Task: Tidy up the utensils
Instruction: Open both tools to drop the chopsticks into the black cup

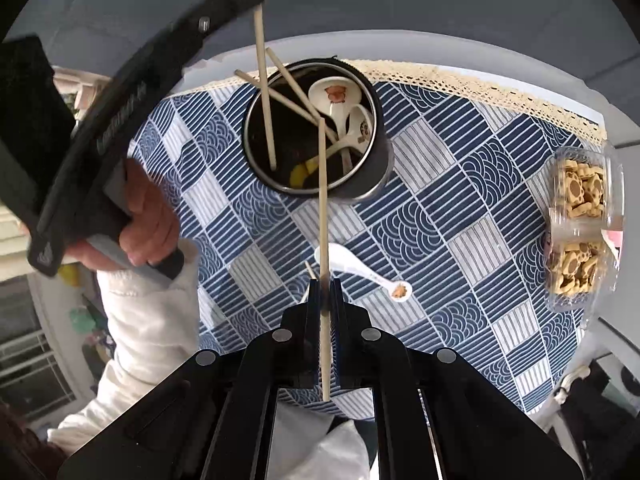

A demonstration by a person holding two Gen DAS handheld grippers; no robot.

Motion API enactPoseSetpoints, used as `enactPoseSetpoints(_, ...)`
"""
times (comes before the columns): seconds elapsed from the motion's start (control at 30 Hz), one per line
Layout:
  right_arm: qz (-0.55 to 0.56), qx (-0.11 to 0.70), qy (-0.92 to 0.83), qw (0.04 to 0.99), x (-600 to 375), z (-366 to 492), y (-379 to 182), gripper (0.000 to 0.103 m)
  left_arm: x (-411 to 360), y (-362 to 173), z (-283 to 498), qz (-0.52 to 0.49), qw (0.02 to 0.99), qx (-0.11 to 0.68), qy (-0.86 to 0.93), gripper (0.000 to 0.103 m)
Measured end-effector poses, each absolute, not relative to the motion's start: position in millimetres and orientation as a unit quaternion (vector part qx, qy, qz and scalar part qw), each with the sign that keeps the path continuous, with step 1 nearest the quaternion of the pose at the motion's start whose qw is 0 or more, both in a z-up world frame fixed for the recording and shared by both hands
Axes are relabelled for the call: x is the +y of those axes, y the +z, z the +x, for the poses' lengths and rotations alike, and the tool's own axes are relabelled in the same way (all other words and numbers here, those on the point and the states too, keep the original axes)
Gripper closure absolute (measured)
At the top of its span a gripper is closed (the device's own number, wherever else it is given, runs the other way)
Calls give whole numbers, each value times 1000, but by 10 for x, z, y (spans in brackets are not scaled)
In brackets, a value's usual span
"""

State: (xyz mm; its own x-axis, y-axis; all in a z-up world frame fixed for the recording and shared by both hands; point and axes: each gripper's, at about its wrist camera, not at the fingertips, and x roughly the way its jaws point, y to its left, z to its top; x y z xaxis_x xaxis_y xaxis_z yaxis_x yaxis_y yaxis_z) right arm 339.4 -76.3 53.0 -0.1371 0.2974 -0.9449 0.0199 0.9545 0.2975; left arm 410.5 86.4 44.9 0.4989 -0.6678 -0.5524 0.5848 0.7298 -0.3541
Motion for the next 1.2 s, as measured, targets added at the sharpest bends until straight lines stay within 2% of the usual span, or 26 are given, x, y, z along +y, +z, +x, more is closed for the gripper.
enactPoseSetpoints(0.4,111,762,104,629,-674,3493,420,98,1073,282,4018,-56,860,356,-362,98)
enactPoseSetpoints(0.53,162,770,119,605,-682,3429,380,98,1115,279,3989,-58,860,354,-362,98)
enactPoseSetpoints(0.73,170,761,111,616,-743,3462,398,98,1159,281,3926,-59,861,344,-371,98)
enactPoseSetpoints(0.8,179,762,116,611,-772,3472,382,98,1196,276,3919,-62,861,346,-367,91)
enactPoseSetpoints(1.0,172,772,117,601,-772,3503,360,98,1318,311,3847,-57,870,338,-354,58)
enactPoseSetpoints(1.07,171,773,108,602,-804,3556,338,98,1348,326,3774,-49,873,337,-348,38)
enactPoseSetpoints(1.2,158,771,111,607,-817,3636,374,98,1529,336,3603,-43,880,339,-331,29)
